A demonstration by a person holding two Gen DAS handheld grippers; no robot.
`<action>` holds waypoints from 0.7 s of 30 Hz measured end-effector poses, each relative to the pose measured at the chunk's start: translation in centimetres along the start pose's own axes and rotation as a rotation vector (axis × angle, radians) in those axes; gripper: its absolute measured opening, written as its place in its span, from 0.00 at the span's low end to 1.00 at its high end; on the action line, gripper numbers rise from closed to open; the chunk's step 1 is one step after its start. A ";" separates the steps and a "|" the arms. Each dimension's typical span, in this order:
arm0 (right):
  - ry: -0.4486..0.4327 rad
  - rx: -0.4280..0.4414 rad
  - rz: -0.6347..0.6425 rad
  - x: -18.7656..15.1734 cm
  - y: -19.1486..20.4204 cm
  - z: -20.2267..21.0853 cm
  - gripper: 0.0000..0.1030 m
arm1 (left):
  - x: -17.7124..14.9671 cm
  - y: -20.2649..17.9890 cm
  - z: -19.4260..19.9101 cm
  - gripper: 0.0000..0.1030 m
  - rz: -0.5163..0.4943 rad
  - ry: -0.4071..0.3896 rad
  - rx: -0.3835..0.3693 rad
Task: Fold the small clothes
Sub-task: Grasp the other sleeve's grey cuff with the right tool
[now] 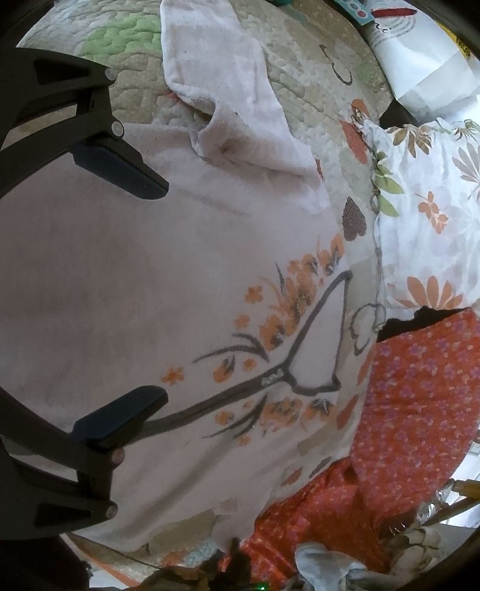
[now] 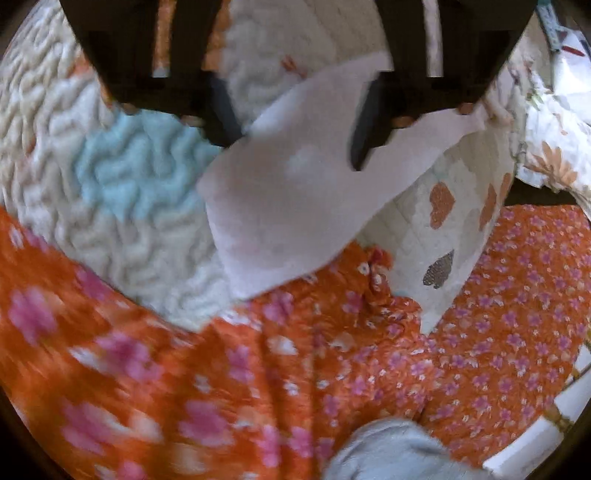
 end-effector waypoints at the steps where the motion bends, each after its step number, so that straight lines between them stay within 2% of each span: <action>1: -0.010 -0.019 0.016 0.2 0.2 0.1 0.13 | 0.1 0.2 0.0 0.98 0.006 0.002 0.001; 4: -0.098 -0.114 0.120 2.1 1.0 2.7 0.10 | 0.4 1.6 -0.1 0.98 0.049 0.014 -0.015; 5: -0.129 -0.156 0.154 3.3 1.1 3.9 0.06 | 0.6 2.3 0.0 0.98 0.079 0.024 -0.029; 8: -0.210 -0.267 0.199 6.3 1.2 6.9 0.06 | 1.4 4.8 0.3 0.98 0.172 0.047 -0.062; 11: -0.244 -0.297 0.249 7.5 3.1 8.4 0.06 | 2.6 7.9 0.8 0.98 0.264 0.038 -0.057; 13: -0.251 -0.273 0.285 7.2 5.2 8.7 0.06 | 3.4 10.7 1.4 0.98 0.330 0.021 -0.040; 17: -0.198 -0.135 0.393 3.8 12.7 7.3 0.07 | 4.5 15.4 3.1 0.98 0.430 -0.025 -0.005; 20: -0.137 -0.027 0.524 -1.1 20.0 5.5 0.07 | 4.8 18.7 4.4 0.98 0.478 -0.063 0.048; 21: -0.107 0.015 0.596 -4.0 23.4 4.6 0.07 | 4.9 19.9 4.9 0.98 0.492 -0.078 0.065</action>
Point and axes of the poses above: each gripper's, at about its wrist camera, not at the fingertips, and z roughly against the way its jaws point, y to its left, x to its top, the point moved 10 cm from there along -z, roughly the way its jaws point, and after that the axes turned 13 degrees about x, right-handed, at the moved point
